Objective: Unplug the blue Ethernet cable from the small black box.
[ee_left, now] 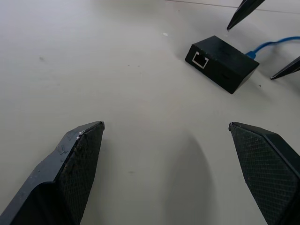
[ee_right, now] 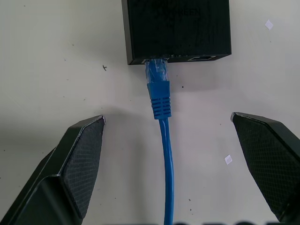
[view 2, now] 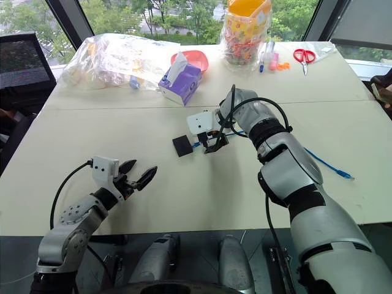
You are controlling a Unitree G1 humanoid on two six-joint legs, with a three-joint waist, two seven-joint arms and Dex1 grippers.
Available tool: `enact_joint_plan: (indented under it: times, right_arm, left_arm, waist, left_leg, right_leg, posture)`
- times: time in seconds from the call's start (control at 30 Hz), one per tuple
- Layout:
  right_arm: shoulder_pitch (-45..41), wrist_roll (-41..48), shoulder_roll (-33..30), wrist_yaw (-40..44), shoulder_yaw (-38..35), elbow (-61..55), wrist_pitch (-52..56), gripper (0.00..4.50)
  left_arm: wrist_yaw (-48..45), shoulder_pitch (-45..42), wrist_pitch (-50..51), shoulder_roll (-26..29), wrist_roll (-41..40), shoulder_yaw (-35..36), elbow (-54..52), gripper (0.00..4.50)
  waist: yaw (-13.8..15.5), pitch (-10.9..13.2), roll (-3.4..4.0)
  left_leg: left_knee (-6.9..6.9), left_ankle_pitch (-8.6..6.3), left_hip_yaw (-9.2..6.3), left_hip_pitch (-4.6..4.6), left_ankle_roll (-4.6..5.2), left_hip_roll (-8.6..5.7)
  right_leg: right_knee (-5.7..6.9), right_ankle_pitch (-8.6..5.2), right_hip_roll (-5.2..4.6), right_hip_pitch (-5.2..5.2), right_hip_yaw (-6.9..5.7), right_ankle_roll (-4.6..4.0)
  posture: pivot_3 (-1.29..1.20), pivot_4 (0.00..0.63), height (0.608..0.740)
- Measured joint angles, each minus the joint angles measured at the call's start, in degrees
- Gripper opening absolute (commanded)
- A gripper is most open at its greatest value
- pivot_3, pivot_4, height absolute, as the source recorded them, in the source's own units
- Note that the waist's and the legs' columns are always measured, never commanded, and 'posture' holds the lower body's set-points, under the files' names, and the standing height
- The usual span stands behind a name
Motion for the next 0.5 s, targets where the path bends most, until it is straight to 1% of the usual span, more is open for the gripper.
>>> enact_joint_plan:
  times: [0.1, 0.2, 0.27, 0.3, 0.33, 0.5]
  right_arm:
    - [-1.24, -0.55, 2.04, 1.01, -0.89, 3.13, 0.75, 3.69]
    - [-1.98, -1.49, 3.81, 2.1, -1.27, 5.41, 1.29, 2.15]
    - [-2.2, -1.78, 4.71, 2.62, -1.82, 6.4, 1.97, 1.03]
    - [-2.26, -1.99, 5.04, 2.77, -2.05, 6.71, 2.14, 0.61]
    - [-2.3, -2.19, 5.4, 2.8, -2.19, 6.94, 2.23, 0.06]
    - [-2.38, -3.33, 5.93, 2.6, -3.02, 7.37, 2.27, 0.06]
  left_arm:
    - [0.48, 0.58, -0.22, 0.11, 0.15, 0.32, -0.43, 4.5]
    - [0.5, 0.95, -0.59, 0.68, 0.18, 0.59, -1.08, 4.5]
    - [0.35, 1.19, -0.66, 1.5, 0.16, 0.91, -1.51, 4.5]
    - [0.26, 1.3, -0.7, 1.99, 0.14, 1.16, -1.64, 4.5]
    - [0.11, 1.38, -0.71, 2.42, 0.09, 1.68, -1.64, 4.5]
    - [-0.34, 1.37, -0.74, 3.19, 0.0, 3.04, -1.64, 4.5]
  waist:
    - [-0.57, 0.0, 0.0]
    - [-1.26, 0.0, 0.0]
    - [-1.47, 0.0, 0.0]
    - [-1.55, 0.0, 0.0]
    - [-1.62, 0.0, 0.0]
    - [-1.83, 0.0, 0.0]
  left_leg:
    - [-0.02, 0.0, -0.01, 0.01, 0.0, 0.0]
    - [-0.04, 0.0, -0.02, 0.07, 0.0, 0.01]
    - [-0.04, 0.0, -0.02, 0.15, 0.0, 0.02]
    - [-0.03, 0.0, -0.02, 0.2, -0.01, 0.02]
    - [-0.03, 0.01, -0.02, 0.23, -0.02, 0.02]
    - [-0.02, 0.03, -0.02, 0.28, -0.05, 0.03]
  right_leg:
    - [0.03, 0.0, 0.01, -0.01, 0.0, 0.01]
    - [0.08, 0.0, 0.03, 0.0, 0.01, 0.01]
    - [0.16, 0.0, 0.04, 0.01, 0.04, 0.0]
    - [0.21, -0.01, 0.05, 0.03, 0.04, -0.01]
    - [0.26, -0.01, 0.05, 0.03, 0.05, -0.01]
    - [0.31, -0.01, 0.06, 0.05, 0.08, -0.02]
  posture:
    - [0.0, 0.15, 0.726]
    - [0.0, 0.15, 0.726]
    - [0.0, 0.15, 0.726]
    - [0.0, 0.15, 0.726]
    - [0.0, 0.15, 0.726]
    - [0.0, 0.15, 0.726]
